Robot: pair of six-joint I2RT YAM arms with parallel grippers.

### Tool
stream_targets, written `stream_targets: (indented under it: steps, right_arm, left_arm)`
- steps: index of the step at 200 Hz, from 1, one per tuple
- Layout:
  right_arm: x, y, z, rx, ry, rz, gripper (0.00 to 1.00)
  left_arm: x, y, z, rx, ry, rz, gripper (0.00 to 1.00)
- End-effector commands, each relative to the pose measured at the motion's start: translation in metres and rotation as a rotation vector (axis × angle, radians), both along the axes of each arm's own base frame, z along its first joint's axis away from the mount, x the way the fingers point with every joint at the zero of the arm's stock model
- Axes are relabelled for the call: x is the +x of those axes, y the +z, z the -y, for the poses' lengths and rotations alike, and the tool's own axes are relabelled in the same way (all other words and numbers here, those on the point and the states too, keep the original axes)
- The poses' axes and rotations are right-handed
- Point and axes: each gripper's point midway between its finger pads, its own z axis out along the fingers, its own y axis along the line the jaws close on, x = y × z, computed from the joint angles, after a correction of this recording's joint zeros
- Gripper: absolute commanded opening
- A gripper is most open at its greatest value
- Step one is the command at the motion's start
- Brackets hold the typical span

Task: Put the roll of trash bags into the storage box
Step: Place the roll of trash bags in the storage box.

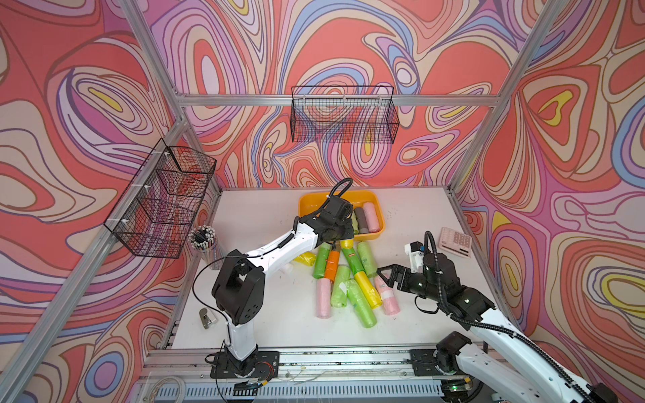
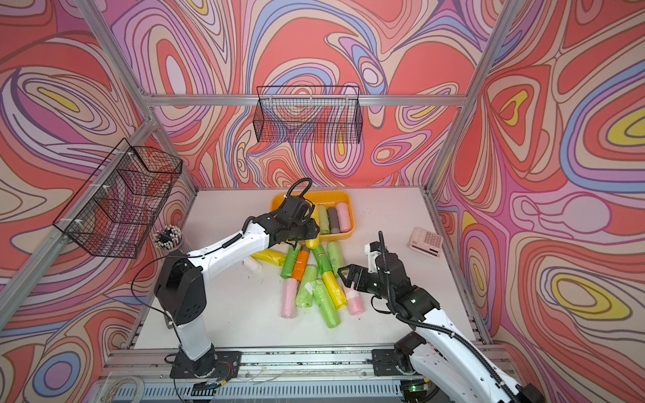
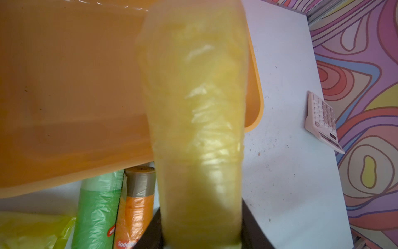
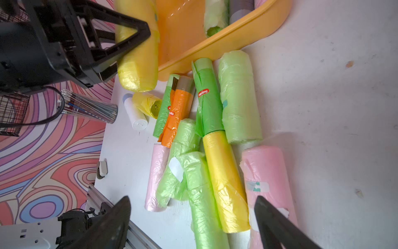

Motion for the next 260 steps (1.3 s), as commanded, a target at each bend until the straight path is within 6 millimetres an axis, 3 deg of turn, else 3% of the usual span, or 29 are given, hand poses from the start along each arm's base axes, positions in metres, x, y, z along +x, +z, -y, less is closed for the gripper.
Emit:
stream_targets:
  steps: [1,118,207,260]
  right_arm:
    - [0.000,0.003,0.007,-0.020,-0.028,0.009,0.92]
    - [0.011,-0.009,0.037,-0.217,-0.127,-0.002,0.91]
    - [0.010,-0.018,0.048,-0.281,-0.161,-0.022,0.91]
    - [0.007,-0.024,0.053,-0.306,-0.172,-0.033,0.91]
  left_arm:
    - [0.015,0.010,0.007,-0.015,-0.021,0.017,0.09]
    - [0.085,-0.016,0.006,-0.012,0.019,-0.016,0.08]
    - [0.116,-0.058,0.001,0.094,0.079,-0.046,0.08]
    - [0.126,-0.072,-0.005,0.113,0.108,-0.060,0.08]
